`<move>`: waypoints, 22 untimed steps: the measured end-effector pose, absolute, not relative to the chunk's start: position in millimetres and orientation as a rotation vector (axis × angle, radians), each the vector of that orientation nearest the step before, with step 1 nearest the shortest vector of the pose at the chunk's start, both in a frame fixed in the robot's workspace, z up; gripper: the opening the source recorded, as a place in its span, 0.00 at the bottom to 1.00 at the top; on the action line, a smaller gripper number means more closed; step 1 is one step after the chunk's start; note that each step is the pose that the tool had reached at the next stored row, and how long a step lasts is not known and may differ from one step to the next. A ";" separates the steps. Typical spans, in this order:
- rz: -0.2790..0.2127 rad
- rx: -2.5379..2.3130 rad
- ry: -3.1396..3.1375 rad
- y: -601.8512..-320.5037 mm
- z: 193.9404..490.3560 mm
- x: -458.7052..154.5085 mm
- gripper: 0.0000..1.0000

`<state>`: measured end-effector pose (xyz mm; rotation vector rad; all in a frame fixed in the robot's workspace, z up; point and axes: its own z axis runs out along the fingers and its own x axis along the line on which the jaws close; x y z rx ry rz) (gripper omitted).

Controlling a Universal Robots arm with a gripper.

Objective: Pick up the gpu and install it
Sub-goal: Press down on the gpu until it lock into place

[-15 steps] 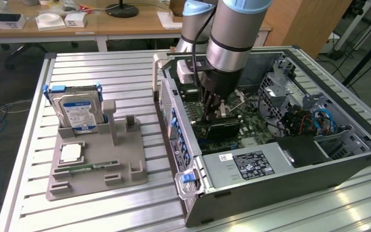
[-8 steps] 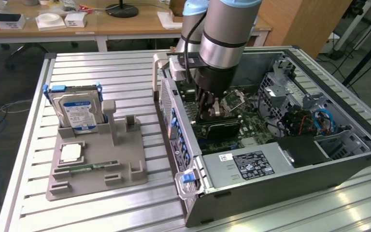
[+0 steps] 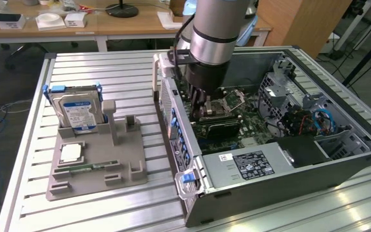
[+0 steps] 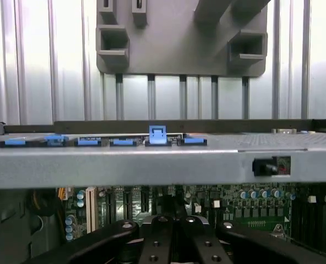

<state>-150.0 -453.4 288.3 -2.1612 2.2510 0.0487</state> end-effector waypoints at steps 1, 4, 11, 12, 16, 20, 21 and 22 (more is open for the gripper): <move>0.049 -2.161 2.251 -452.9 288.3 -152.1 0.11; 0.048 -2.161 2.252 -451.5 288.4 -154.2 0.11; 0.048 -2.158 2.255 -451.3 288.6 -154.2 0.11; 0.048 -2.156 2.256 -451.2 288.7 -154.1 0.11; 0.048 -2.154 2.259 -450.8 291.3 -154.2 0.11; 0.048 -2.153 2.259 -450.8 292.5 -154.3 0.11; 0.048 -2.153 2.259 -450.8 292.6 -154.8 0.11; 0.048 -2.153 2.260 -450.8 292.8 -155.6 0.11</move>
